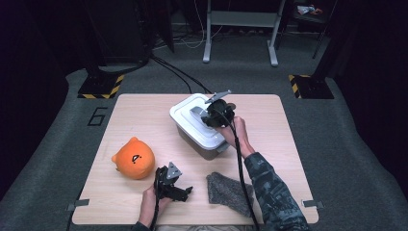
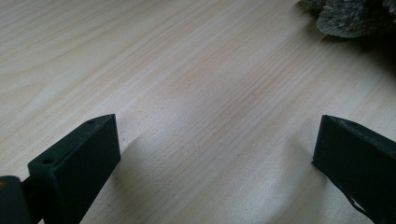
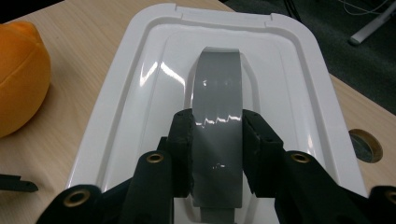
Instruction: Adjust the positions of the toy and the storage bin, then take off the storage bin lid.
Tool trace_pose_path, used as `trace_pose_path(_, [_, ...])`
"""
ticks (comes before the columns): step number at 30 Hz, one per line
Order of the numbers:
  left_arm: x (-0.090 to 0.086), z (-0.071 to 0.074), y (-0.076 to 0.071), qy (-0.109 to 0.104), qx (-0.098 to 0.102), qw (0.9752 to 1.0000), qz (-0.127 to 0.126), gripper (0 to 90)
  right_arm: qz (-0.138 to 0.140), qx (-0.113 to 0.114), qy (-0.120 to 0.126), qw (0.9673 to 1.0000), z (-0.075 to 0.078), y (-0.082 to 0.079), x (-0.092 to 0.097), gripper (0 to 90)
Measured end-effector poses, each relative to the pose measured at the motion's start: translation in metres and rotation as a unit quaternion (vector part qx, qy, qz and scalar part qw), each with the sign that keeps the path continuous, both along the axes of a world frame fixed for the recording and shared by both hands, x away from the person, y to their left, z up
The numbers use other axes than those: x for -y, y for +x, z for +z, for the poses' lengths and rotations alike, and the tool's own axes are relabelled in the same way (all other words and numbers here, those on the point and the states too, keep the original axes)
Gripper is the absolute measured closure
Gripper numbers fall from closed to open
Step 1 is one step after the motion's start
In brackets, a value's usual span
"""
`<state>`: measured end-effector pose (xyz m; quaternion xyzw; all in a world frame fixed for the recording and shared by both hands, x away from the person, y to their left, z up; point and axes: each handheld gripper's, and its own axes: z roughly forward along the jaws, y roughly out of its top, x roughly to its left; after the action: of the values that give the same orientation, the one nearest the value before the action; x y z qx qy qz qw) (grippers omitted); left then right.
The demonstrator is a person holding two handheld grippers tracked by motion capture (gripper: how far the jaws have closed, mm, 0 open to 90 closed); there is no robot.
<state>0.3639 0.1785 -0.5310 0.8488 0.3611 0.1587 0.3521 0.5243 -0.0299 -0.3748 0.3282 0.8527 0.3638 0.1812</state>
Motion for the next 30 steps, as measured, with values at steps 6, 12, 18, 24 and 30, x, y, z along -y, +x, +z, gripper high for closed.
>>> trace_pose_path(6, [0.0, 0.0, 0.0, 0.001, 0.0, 1.0, 0.0, 0.1, -0.022, -0.007, 0.007, 0.9997, 0.0, -0.005, -0.007, 67.0])
trace_pose_path(12, [0.0, 0.0, 0.0, 0.001, 0.0, 1.0, 0.0, 0.1, -0.02, 0.0, -0.001, 0.9998, 0.0, -0.006, -0.009, 67.1])
trace_pose_path(18, [0.0, 0.0, 0.0, 0.001, 0.0, 1.0, 0.0, 0.1, -0.022, 0.002, 0.001, 0.9998, 0.0, -0.007, -0.009, 67.1])
trace_pose_path(24, [0.0, 0.0, 0.0, 0.001, 0.001, 1.0, 0.0, 0.1, -0.019, 0.013, 0.004, 0.9997, 0.004, -0.01, -0.008, 67.0])
trace_pose_path(30, [0.0, 0.0, 0.0, -0.001, -0.001, 1.0, 0.0, 0.1, -0.017, 0.019, 0.012, 0.9996, 0.008, -0.012, -0.004, 67.1])
